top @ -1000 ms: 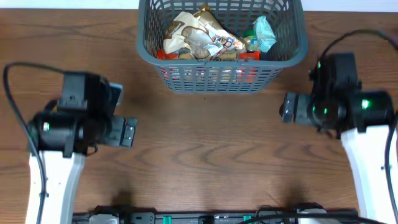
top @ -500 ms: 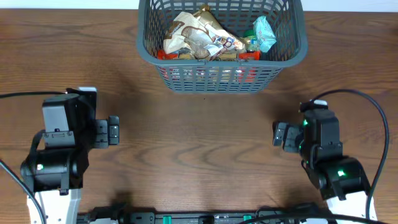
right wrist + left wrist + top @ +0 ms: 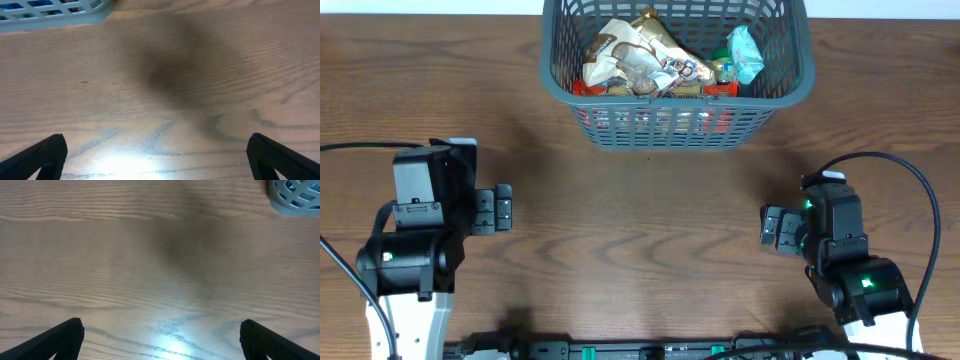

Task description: Pack container

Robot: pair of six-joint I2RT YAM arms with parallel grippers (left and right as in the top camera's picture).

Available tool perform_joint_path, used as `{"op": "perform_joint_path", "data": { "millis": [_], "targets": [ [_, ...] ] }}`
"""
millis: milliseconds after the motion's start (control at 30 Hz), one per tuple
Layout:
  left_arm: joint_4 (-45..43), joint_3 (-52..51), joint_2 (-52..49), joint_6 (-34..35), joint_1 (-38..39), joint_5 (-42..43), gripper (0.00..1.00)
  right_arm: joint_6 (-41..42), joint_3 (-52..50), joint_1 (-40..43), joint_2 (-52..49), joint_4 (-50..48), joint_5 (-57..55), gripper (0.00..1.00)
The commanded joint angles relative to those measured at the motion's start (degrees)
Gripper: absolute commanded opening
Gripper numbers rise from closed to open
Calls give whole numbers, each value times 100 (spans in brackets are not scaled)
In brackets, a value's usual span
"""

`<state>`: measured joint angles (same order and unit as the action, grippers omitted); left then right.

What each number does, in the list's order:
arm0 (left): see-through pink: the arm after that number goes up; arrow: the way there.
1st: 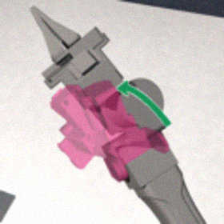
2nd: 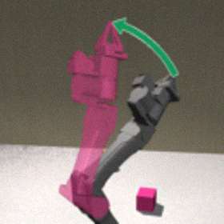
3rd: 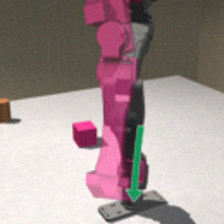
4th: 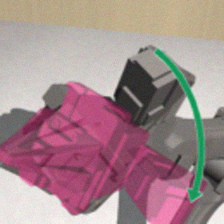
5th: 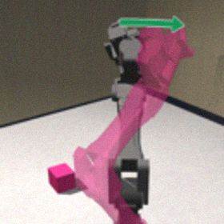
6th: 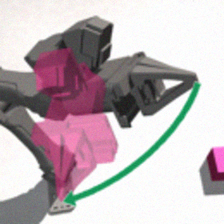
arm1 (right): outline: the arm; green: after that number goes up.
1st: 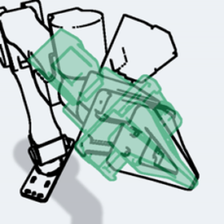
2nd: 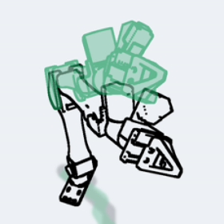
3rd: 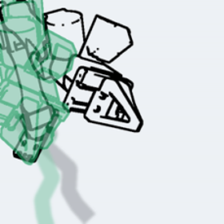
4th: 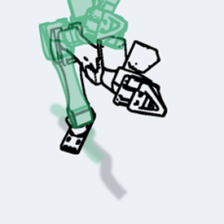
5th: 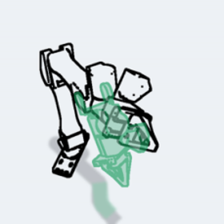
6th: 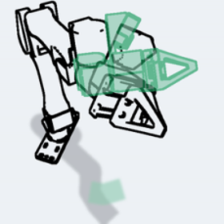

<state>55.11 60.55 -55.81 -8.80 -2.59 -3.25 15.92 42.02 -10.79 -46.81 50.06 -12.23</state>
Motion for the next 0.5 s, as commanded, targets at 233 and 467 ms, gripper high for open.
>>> {"op": "perform_joint_path", "data": {
  "millis": [233, 467],
  "targets": [
    [4, -33, -20, 55, -39, -70, 98, -116, -42, 72, 291, 7, -234, 99],
    [4, -33, -20, 55, -39, -70, 98, -348, -949, 313, 2389, -1080, 299, 99]
  ]
}}
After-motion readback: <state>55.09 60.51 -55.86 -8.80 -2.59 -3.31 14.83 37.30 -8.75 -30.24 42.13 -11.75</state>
